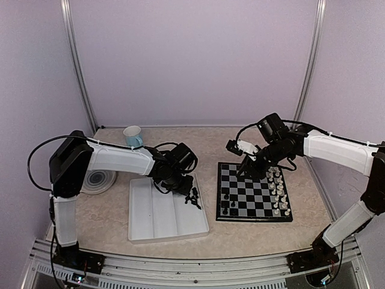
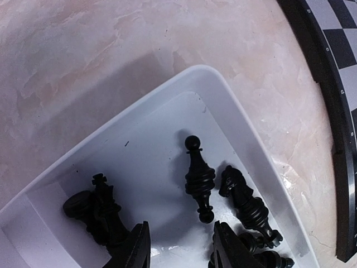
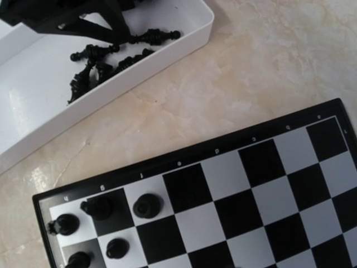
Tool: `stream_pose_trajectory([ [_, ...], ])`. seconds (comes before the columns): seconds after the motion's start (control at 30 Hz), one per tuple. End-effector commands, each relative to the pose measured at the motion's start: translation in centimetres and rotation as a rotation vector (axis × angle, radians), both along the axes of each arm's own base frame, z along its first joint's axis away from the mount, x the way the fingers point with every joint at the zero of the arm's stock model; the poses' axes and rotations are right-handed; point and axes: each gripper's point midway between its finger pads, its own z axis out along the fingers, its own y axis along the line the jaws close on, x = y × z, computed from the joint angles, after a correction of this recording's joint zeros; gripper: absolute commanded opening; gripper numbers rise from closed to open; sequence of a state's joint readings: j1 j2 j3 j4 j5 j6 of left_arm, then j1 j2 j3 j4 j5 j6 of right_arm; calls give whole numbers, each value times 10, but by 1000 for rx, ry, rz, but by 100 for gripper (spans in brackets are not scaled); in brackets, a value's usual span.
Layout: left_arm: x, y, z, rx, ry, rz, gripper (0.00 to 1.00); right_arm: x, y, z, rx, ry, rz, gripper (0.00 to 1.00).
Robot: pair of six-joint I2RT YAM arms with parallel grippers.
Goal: Set up the chess pieces on the board
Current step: Pick up the pawn from the storage box.
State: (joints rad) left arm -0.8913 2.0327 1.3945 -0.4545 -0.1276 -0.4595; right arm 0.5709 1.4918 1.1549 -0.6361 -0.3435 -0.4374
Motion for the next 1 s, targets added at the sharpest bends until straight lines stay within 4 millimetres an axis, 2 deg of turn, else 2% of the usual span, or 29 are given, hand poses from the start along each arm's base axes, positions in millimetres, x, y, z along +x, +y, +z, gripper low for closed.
stream_pose_trajectory([
  [0.0,4,-2,-3,12,2,-11,40,1,-2,2,16,-10,4,36],
  [0.27,12,-13,-1,-12,-10,-20,40,0,-1,-2,14,-3,8,36],
  [0.4,14,-16,-7,-5,-2,-26,39,0,-1,-4,13,3,9,35],
  [0.53,14,-14,-18,25,18,-20,34,0,-1,-4,12,3,10,35],
  [0.97,6,-3,-29,57,50,-10,22,1,1,-7,10,14,14,35],
])
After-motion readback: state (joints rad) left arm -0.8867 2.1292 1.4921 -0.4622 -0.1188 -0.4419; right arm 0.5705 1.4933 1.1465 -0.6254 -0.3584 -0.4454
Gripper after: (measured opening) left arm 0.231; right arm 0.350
